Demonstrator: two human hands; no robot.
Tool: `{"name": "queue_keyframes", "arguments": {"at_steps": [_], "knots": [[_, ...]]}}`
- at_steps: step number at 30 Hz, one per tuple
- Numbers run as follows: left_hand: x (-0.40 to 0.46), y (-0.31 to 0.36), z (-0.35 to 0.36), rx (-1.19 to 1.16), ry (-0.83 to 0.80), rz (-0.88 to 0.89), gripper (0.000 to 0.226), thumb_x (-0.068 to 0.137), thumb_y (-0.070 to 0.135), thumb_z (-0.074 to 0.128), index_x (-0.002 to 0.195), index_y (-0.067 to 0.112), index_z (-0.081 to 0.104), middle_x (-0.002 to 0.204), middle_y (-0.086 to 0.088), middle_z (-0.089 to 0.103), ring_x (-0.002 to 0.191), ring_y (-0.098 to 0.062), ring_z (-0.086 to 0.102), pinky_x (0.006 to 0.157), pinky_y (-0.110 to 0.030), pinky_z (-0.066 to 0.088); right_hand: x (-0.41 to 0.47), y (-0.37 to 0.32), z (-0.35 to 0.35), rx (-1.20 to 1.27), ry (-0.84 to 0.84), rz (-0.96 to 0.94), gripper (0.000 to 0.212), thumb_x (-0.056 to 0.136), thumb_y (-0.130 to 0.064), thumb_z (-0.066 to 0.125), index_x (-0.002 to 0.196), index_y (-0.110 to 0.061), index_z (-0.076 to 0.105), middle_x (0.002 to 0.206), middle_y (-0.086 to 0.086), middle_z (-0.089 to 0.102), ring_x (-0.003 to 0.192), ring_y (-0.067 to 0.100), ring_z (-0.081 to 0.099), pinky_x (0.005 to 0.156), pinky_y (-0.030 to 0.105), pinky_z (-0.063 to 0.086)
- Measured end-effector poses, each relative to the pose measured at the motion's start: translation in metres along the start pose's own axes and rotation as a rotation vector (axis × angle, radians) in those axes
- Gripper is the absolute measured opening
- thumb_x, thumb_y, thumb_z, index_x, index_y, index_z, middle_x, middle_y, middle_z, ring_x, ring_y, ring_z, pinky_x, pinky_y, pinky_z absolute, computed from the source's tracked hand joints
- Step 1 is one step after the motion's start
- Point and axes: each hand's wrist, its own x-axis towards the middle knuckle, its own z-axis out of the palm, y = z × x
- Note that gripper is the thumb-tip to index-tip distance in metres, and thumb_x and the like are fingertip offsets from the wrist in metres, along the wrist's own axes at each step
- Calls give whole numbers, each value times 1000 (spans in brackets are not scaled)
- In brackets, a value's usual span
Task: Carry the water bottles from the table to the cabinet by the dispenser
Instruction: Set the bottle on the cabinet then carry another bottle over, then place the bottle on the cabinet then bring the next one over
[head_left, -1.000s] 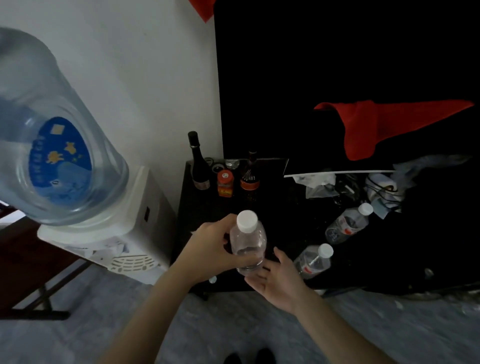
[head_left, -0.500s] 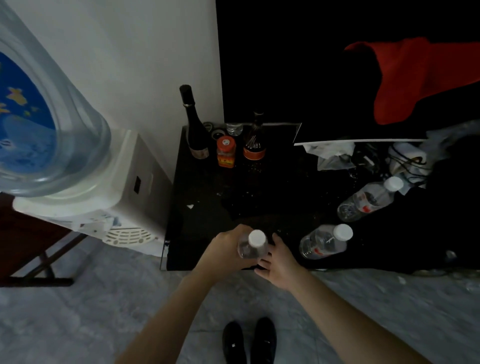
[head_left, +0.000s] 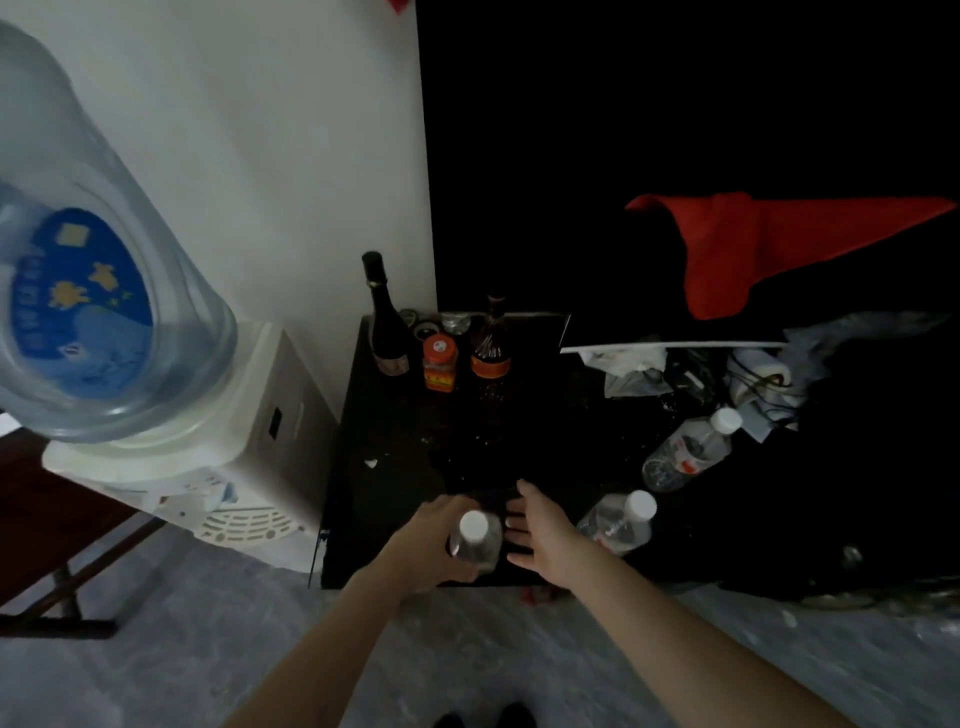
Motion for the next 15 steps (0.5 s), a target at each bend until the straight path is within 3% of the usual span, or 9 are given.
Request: {"name": "queue_keyframes", "arguments": {"at_steps": [3,5,10,13,15], "knots": [[-11,10,-30,142,-104,-69,106,75,28,85,159,24,20,164,-4,19,149,-30,22,120,-39,26,-27,-27,2,-142,-36,-100,57,102,-46,46,147,-12,44,149,11,45,136,27,44,110,44,38],[-19,18,-59,206,-87,-110,105,81,28,81,161,25,13,167,-5,10,152,-32,16,121,-43,27,-45,-44,6,-214,-36,-175,54,102,-43,47,147,-14,45,149,9,46,134,26,46,108,44,40],[-40,51,-139,270,246,-54,80,91,42,65,158,27,23,166,-4,18,149,-32,23,118,-49,33,-97,-88,26,-407,-20,-373,48,101,-39,48,145,-21,43,139,3,52,119,19,53,98,37,44],[-56,83,-177,318,414,45,77,91,46,63,156,28,26,166,-1,20,152,-28,19,119,-49,29,-130,-112,37,-599,45,-552,29,102,-37,46,126,-23,54,120,1,57,108,16,53,99,32,43],[-66,104,-195,390,502,90,76,92,48,59,157,27,24,168,-3,15,155,-26,10,122,-48,20,-149,-127,38,-812,126,-676,40,102,-36,45,136,-17,51,129,6,56,112,19,53,97,28,41]]}}
